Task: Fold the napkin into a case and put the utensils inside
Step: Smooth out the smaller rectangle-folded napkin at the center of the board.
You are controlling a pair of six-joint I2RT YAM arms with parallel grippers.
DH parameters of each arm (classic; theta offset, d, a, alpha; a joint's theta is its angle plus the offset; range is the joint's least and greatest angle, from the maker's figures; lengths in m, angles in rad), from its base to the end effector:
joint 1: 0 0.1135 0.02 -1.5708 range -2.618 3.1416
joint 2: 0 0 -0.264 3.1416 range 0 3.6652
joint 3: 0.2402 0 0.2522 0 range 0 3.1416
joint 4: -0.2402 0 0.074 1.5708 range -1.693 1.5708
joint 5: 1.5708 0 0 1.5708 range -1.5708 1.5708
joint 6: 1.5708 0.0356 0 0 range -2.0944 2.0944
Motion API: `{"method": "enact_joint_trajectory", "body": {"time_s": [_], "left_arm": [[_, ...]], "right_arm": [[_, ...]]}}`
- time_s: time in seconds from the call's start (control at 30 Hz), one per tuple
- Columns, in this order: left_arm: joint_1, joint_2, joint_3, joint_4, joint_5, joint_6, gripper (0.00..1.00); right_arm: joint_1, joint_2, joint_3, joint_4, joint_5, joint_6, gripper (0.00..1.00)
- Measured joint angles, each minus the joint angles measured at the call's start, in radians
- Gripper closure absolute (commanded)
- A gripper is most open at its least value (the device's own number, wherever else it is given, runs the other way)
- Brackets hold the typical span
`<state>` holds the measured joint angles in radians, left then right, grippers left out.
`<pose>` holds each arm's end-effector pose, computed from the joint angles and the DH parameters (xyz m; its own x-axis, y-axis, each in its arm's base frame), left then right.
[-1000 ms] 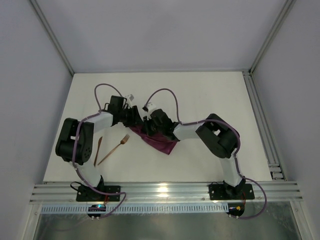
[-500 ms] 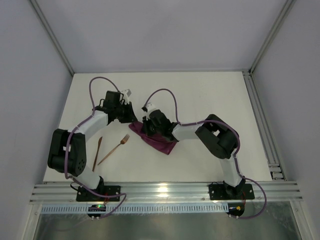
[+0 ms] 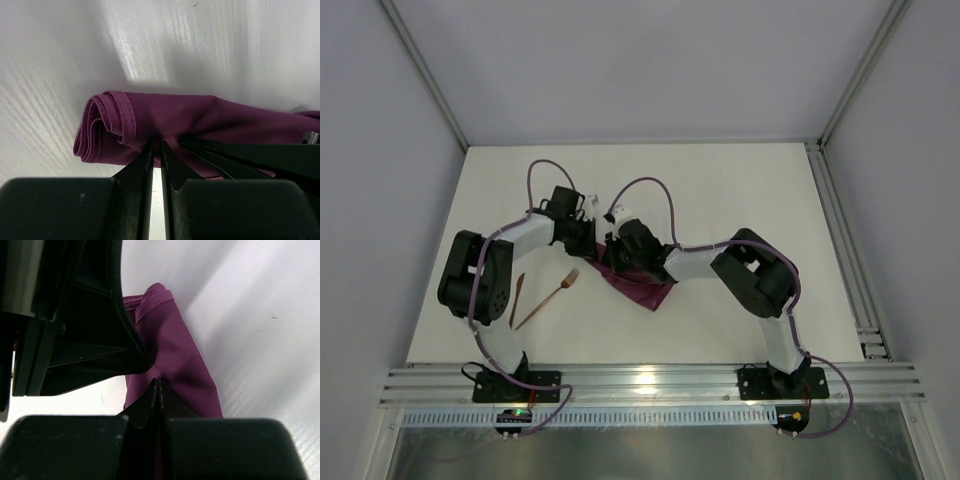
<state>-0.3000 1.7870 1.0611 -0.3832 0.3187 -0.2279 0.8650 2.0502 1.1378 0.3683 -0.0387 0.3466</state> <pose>0.3289 -0.1134 0.1571 -0.9267 0.0621 -0.3706 0.2101 0.9034 -0.3739 0.2797 0.3303 0.1340 -0.5814 -0.1589 -0.7979 -0.6214 0.7198 0.3095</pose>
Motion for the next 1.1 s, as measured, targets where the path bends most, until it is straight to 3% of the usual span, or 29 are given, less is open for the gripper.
{"method": "enact_joint_trajectory", "body": {"time_s": [0.17,0.23,0.3,0.43,0.53,0.67,0.93,1.1], "left_arm": [[0.000,0.030,0.039,-0.020,-0.005,0.010,0.94],[0.000,0.038,0.048,-0.019,-0.002,0.013,0.95],[0.000,0.039,0.048,-0.018,0.001,0.019,0.95],[0.000,0.037,0.045,-0.012,0.006,0.030,0.95],[0.000,0.034,0.040,-0.007,0.006,0.034,0.95],[0.000,0.033,0.038,-0.004,0.009,0.040,0.95],[0.000,0.032,0.035,-0.001,0.014,0.052,0.95],[0.000,0.031,0.034,0.001,0.014,0.052,0.96]], "right_arm": [[0.001,-0.021,-0.002,-0.029,-0.006,-0.010,0.86],[0.002,-0.057,-0.019,-0.055,-0.026,-0.024,0.70],[0.002,-0.134,-0.056,-0.098,-0.054,-0.060,0.54],[0.002,-0.346,-0.101,-0.229,-0.077,-0.158,0.37],[-0.008,-0.472,-0.104,-0.304,-0.091,-0.219,0.31],[-0.047,-0.514,-0.140,-0.376,-0.126,-0.270,0.29],[-0.060,-0.434,-0.217,-0.548,-0.124,-0.319,0.27],[-0.050,-0.433,-0.233,-0.556,-0.111,-0.328,0.44]]}}
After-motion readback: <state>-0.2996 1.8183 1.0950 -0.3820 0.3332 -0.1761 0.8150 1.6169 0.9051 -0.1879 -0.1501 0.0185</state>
